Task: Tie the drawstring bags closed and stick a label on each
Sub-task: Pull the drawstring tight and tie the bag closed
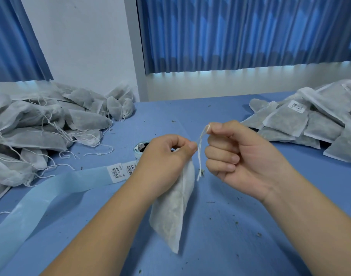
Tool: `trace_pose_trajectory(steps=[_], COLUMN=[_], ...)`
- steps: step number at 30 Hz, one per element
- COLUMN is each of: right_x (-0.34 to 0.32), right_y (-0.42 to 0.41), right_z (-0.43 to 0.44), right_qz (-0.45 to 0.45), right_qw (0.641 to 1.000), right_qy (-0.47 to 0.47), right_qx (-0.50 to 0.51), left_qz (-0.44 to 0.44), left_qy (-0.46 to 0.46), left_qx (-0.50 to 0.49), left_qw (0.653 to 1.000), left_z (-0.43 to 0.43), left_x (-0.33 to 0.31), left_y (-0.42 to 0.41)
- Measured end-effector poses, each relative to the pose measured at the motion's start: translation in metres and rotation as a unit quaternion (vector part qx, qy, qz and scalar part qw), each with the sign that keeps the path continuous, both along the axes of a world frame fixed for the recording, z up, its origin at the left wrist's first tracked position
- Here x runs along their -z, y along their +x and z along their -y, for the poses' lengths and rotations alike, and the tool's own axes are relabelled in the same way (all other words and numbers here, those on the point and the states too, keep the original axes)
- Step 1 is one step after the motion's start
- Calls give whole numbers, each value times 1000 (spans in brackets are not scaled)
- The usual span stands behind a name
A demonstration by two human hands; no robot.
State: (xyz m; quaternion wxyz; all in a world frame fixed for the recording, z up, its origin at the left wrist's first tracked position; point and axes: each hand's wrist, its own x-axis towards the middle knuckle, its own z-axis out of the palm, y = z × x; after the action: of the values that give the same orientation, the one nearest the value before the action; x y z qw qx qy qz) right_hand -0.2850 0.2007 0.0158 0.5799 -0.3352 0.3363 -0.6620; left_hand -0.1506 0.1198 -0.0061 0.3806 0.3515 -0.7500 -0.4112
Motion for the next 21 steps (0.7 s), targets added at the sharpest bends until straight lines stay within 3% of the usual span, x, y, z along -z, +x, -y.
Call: trace_pose_trajectory(steps=[7,12,18,21], right_x=[-3,0,3,3], right_y=[-9,-9,-10,-12], right_z=[-1,-3,2,2], right_qz=[-65,-128,-219,-233], right_qw=[992,988,974,970], right_qy=[91,75,48,59], right_qx=[-59,-42,47,35], left_qz=[-6,20,22,16], left_qy=[-24,-42,-27,-36], left_qx=[-54,-57,-53,-61], left_qw=[998,997,998,997], left_z=[7,6,10,10], left_x=[1,3,5,5], left_y=[2,2,2,2])
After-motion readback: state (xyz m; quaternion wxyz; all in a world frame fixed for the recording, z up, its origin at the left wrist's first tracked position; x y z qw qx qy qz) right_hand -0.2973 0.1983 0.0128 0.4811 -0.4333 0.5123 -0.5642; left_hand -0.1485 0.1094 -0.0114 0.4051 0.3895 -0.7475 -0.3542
